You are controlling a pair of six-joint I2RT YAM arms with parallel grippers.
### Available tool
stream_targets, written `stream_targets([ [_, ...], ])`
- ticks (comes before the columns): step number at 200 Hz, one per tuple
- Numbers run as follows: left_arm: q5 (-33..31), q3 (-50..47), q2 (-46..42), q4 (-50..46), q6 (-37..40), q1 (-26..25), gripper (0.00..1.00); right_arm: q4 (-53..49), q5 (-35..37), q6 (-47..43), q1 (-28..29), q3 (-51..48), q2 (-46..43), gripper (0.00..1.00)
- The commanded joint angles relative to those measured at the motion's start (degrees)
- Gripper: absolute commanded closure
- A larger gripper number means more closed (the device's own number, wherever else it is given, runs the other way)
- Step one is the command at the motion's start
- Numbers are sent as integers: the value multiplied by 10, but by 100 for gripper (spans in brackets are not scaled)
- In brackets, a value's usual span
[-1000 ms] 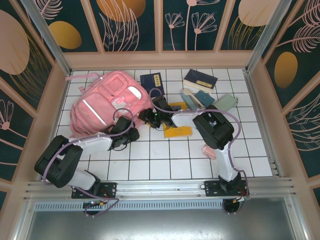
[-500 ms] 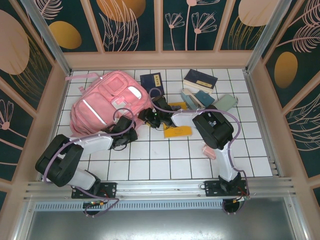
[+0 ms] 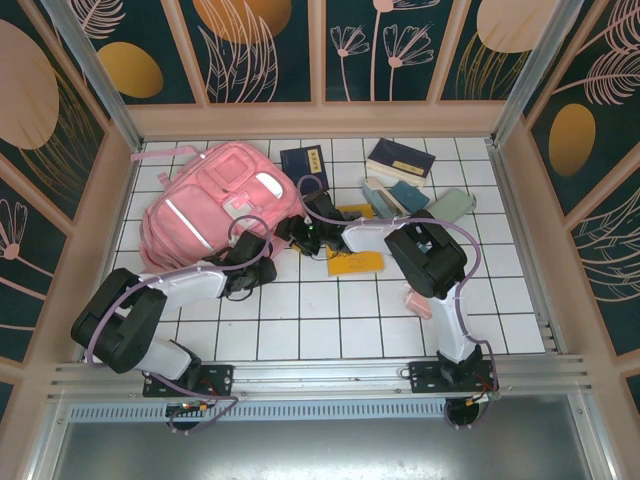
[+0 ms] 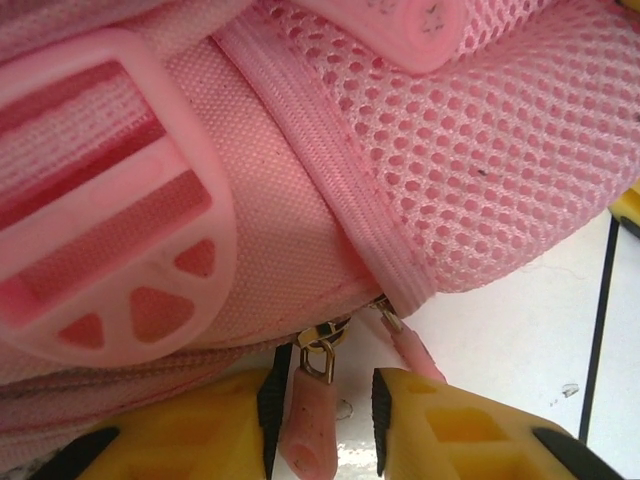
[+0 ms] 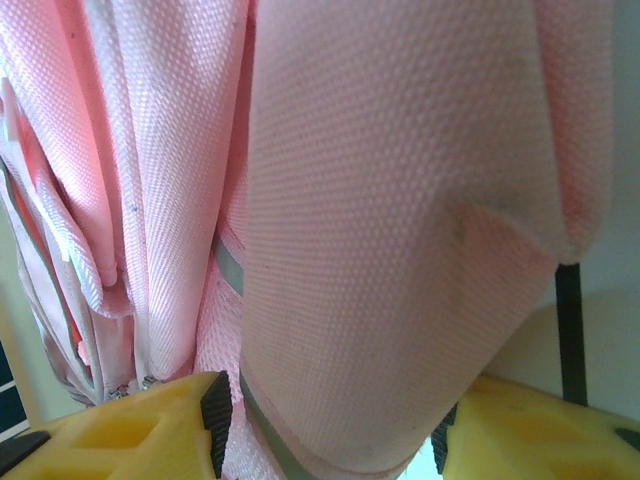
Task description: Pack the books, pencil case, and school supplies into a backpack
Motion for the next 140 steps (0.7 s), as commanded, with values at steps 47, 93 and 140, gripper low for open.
stream_targets([
  [47,-40,12,35,-84,23,-4,93,-9,2,-11,3,7,17,42],
  [93,-34,14,47,-84,23,-6,81,-3,-5,-11,5,10,20,42],
  [140,-29,11,38,-82,15,-7,100,7,-27,2,10,26,47,39],
])
